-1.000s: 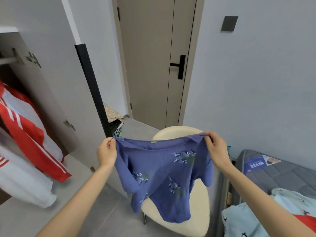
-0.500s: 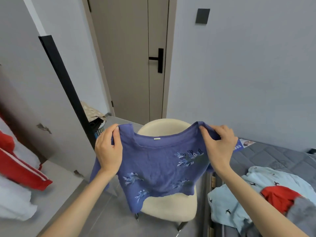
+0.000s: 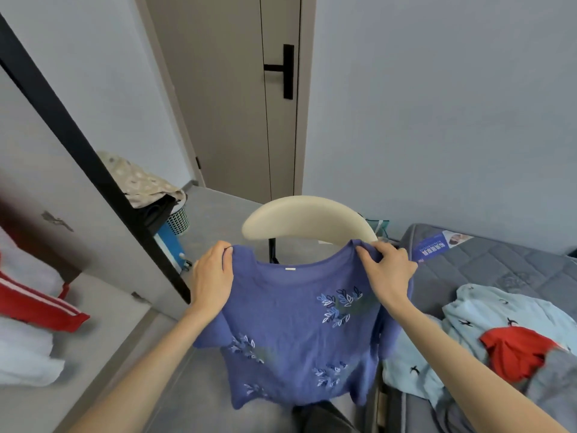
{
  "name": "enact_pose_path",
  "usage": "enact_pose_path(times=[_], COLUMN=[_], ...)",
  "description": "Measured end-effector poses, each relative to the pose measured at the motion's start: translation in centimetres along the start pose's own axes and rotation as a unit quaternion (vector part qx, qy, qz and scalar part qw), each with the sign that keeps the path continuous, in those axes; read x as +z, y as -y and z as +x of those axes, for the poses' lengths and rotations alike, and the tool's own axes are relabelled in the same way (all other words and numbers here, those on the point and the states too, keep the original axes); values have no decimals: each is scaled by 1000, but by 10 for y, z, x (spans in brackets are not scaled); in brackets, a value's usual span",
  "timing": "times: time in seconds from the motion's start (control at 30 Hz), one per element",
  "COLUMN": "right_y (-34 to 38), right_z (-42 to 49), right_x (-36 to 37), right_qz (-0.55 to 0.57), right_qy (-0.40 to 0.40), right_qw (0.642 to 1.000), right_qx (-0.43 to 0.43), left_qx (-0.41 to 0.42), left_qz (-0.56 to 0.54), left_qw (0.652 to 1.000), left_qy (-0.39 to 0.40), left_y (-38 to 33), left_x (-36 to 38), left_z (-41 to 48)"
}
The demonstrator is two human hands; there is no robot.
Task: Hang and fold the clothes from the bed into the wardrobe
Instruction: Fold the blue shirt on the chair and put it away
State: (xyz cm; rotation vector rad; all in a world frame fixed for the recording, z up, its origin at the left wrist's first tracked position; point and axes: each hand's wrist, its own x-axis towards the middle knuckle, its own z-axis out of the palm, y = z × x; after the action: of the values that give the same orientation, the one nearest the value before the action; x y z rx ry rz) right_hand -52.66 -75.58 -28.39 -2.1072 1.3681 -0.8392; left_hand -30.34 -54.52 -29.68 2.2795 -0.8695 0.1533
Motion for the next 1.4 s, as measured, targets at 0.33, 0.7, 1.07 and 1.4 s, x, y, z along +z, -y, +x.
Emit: enact_pose_path(times=[0.33, 0.7, 1.07, 1.4], right_y=[-55, -104, -152, -197], right_z=[91, 139, 159, 122], right_x=[111, 215, 313, 330], right_qz=[-80, -166, -153, -120], right_qy=[142, 274, 282, 245], right_qw=[986, 944, 940, 962], right_qx=[46, 82, 117, 15], left_qx=[-158, -202, -220, -130], left_qz=[84, 70, 11, 50], left_qw=[962, 954, 962, 975], left_qy=[205, 209, 159, 171], left_y=[33, 72, 141, 173], left_x=[104, 207, 300, 329], left_z=[68, 104, 118, 75])
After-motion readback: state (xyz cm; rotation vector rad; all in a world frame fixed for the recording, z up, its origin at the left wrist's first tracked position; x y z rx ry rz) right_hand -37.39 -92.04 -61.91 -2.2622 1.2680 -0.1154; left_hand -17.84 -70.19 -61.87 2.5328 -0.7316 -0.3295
